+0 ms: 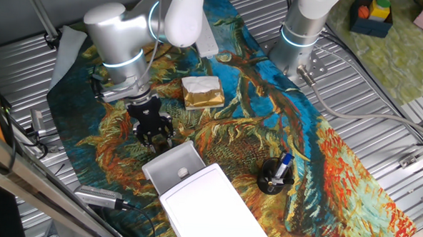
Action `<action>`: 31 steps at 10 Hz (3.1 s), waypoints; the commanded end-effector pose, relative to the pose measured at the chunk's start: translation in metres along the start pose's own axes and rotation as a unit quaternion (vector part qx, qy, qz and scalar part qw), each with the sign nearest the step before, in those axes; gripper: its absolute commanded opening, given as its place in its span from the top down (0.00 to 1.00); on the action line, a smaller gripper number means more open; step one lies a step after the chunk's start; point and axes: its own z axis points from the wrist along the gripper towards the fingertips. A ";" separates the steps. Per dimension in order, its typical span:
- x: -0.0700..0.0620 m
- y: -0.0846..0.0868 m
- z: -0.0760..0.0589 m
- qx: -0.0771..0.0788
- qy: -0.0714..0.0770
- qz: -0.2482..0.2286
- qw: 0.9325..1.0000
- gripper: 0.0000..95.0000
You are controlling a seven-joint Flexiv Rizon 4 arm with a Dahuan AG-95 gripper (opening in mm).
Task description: Grasp the handle and close the drawer
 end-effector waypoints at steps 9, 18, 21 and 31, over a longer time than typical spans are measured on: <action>0.002 0.000 -0.002 0.002 -0.043 0.006 0.999 0.60; 0.001 0.000 -0.003 0.003 -0.046 0.014 0.999 1.00; 0.001 0.000 -0.004 0.004 -0.046 0.012 0.999 1.00; -0.011 -0.001 -0.001 0.004 -0.048 0.017 0.999 1.00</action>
